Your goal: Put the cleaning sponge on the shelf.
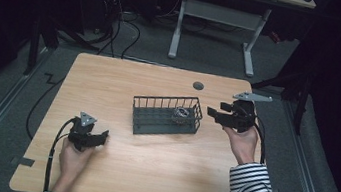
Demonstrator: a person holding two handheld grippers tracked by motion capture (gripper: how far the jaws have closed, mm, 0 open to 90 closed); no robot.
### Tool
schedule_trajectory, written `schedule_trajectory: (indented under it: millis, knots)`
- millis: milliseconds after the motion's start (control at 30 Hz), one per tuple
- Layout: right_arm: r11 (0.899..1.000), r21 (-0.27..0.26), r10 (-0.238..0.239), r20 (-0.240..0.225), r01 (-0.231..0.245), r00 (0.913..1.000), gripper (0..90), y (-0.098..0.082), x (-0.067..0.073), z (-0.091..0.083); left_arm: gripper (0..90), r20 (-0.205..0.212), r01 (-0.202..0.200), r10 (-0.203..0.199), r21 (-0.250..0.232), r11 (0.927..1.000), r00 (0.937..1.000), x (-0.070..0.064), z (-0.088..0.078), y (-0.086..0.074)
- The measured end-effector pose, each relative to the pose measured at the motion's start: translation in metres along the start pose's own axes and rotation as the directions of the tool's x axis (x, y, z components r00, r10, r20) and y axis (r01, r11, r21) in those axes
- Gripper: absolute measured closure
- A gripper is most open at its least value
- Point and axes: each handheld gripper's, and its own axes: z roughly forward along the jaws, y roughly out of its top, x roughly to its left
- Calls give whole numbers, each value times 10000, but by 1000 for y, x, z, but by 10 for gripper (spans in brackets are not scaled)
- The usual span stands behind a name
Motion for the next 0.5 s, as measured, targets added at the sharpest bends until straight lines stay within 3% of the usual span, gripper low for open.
schedule_trajectory:
  millis: [500]
  knots:
    - [9981,-465,416,236,-405,9989,396,-27,-12,-33,278,-1,7,-7,1,10000,10000,0,0,0]
